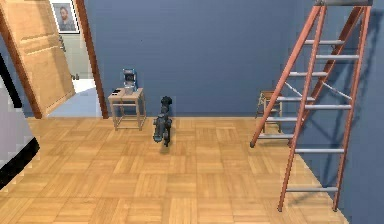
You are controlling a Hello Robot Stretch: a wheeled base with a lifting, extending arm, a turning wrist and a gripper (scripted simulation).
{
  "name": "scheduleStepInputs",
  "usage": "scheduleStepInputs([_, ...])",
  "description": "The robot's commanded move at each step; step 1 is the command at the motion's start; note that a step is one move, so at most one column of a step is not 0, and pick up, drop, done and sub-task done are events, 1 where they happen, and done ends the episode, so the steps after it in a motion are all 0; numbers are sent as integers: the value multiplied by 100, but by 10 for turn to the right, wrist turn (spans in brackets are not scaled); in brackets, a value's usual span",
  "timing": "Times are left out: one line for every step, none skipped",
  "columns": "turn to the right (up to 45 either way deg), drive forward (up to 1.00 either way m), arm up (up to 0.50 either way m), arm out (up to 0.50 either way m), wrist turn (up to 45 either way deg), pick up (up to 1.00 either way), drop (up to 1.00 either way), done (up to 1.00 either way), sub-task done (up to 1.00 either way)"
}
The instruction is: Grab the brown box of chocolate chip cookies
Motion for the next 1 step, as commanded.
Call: scheduleStepInputs([0,0,0,0,450,0,0,0,0])
